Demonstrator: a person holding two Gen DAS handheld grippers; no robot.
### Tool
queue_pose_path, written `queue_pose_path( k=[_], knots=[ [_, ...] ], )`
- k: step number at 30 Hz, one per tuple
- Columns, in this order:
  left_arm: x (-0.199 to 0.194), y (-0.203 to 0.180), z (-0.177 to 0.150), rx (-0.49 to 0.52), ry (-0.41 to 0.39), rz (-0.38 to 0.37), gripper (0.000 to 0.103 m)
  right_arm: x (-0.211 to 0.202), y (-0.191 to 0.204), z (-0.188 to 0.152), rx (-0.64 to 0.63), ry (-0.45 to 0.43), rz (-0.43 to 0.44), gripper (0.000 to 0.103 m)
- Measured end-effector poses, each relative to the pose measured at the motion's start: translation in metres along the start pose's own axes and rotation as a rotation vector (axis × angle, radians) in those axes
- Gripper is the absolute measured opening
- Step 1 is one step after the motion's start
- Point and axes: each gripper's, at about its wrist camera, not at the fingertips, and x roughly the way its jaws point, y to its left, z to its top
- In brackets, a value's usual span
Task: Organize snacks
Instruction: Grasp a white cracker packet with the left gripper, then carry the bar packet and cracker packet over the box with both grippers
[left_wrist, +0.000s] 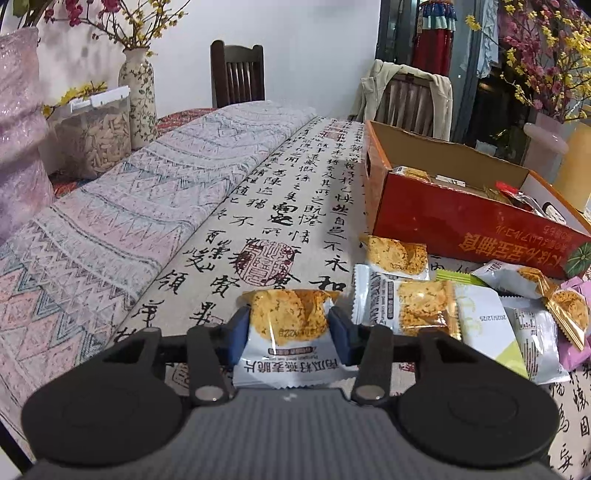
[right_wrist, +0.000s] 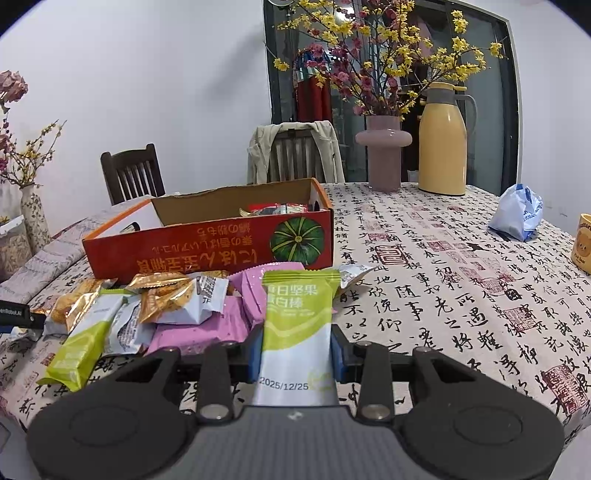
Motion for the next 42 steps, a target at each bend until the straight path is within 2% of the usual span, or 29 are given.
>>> queue_pose_path(
  k=[10,19,31,42],
  knots=[
    [-0.021,0.000,0.008,0.007,-0.069,-0.014,0.046,-0.005,0.001,0.006,-0.002,-0.026,0.006,0.035],
    [-0.037,-0.015,0.028,0.037,-0.146,-0.049,0.046,-0.003,0.007,0.027,-0.011,-0.084,0.015,0.035],
    [-0.042,-0.064,0.071,0.096,-0.247,-0.129,0.046,0.021,0.018,0.075,-0.043,-0.168,0.040,0.035],
    [-0.022,-0.106,0.109,0.120,-0.275,-0.176,0.046,0.065,0.026,0.129,-0.037,-0.207,0.067,0.035]
  ],
)
